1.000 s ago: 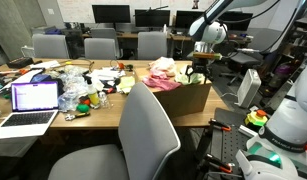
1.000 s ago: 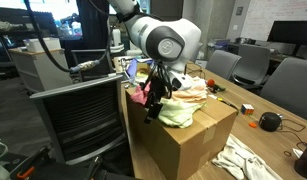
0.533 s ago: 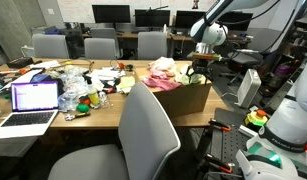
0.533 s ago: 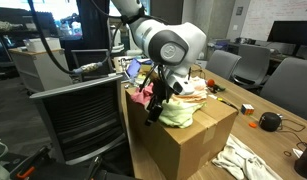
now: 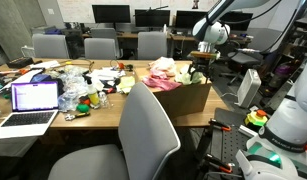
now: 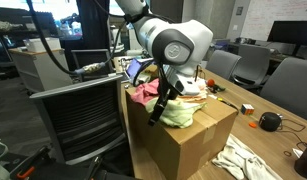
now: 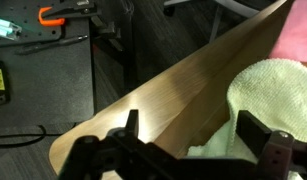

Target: Pick up the light green cloth from the box and put it on the headrest of the chair

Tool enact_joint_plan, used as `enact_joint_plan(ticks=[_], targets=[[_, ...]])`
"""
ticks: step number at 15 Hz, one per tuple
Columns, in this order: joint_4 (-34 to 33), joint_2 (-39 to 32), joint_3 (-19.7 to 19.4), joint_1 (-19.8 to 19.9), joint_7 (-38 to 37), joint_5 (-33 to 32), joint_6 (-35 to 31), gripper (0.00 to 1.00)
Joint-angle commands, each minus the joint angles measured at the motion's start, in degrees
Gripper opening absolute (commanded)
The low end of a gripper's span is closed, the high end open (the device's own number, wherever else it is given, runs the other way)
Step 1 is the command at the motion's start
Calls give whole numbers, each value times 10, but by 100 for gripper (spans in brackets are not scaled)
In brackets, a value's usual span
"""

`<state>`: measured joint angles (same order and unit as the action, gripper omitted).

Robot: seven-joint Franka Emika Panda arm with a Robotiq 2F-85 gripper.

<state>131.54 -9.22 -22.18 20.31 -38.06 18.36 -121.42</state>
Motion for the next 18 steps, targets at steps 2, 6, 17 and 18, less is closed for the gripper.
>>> enact_joint_plan(ticks=[2, 6, 17, 18], targets=[[-10, 4, -5, -8, -79, -23, -15, 100], [-16, 5, -4, -8, -110, -44, -8, 73], [-4, 27, 3, -15, -127, -54, -11, 0], [0, 36, 5, -18, -128, -58, -13, 0]])
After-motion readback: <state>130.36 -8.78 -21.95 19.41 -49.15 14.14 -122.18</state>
